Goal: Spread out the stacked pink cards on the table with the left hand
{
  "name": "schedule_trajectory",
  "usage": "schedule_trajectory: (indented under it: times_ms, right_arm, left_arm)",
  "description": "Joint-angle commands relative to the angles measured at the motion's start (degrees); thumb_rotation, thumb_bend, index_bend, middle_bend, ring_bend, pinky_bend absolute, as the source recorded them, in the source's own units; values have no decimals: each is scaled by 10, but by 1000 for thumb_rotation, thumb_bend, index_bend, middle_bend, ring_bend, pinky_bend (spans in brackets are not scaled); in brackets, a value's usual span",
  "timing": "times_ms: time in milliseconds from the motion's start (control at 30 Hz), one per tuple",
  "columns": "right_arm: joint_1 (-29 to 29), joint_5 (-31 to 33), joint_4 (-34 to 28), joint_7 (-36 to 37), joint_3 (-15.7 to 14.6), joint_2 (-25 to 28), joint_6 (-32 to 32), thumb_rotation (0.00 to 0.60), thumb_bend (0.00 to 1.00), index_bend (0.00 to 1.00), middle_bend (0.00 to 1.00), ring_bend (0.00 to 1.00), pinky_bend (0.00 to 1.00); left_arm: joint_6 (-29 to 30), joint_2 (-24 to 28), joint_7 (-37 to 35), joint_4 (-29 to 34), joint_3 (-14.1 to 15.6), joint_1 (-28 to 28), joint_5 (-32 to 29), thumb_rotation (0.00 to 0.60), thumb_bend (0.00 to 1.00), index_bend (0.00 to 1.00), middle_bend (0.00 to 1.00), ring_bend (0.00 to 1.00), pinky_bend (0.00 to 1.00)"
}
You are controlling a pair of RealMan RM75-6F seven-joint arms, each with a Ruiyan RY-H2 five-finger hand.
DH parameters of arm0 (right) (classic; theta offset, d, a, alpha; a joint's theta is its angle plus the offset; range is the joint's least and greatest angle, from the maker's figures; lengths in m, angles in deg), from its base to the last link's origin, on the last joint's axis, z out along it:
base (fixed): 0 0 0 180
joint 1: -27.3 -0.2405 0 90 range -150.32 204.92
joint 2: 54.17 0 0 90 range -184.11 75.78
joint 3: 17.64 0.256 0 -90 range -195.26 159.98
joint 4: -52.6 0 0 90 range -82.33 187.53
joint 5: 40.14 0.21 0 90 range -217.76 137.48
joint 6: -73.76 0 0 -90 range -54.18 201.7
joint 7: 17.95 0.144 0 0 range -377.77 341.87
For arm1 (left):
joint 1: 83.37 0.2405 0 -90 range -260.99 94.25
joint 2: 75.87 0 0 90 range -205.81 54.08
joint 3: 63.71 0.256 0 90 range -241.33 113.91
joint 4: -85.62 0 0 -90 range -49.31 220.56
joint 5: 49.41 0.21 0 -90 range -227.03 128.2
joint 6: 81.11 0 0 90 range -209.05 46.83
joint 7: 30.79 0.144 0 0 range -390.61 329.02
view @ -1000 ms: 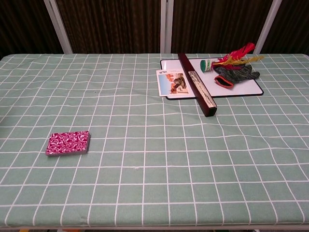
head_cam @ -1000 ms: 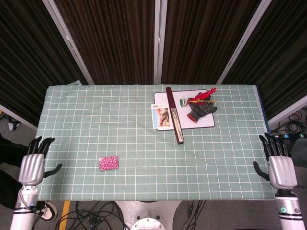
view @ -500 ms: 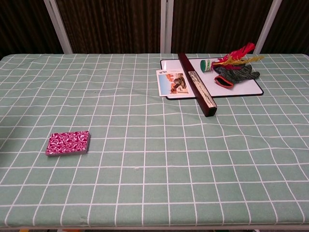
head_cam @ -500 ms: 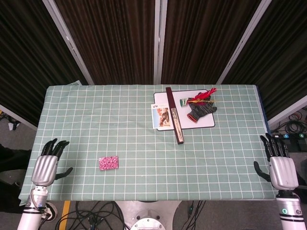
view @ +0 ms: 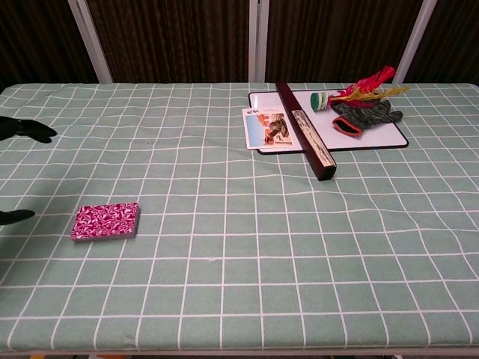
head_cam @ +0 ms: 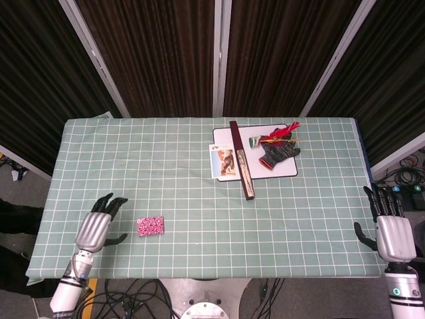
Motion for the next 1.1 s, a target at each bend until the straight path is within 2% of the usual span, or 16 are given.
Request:
schedule_trajectory:
  times_ms: [33, 267, 567, 1100]
  right_arm:
    - [-1, 2, -5, -2, 2, 4, 0, 600, 289, 0, 0, 0, 0]
    - [1, 13, -10, 2, 7, 7, 4, 600, 290, 0, 0, 0, 0]
    - [-1, 17, -14, -3, 6, 6, 13, 600, 290, 0, 0, 0, 0]
    - [-3, 28, -18, -12, 8, 5, 24, 600, 290, 0, 0, 0, 0]
  left_arm:
    - [-16, -15, 3, -15, -3, -12, -6, 600, 161, 144, 181, 56, 113]
    - [-48, -35, 2, -40, 0, -31, -18, 600, 161, 144, 188, 57, 113]
    - [-65, -41, -24, -31, 2, -41, -28, 600, 164, 144, 199, 56, 112]
    - [-95, -79, -15, -65, 10, -63, -40, 600, 163, 144, 224, 57, 112]
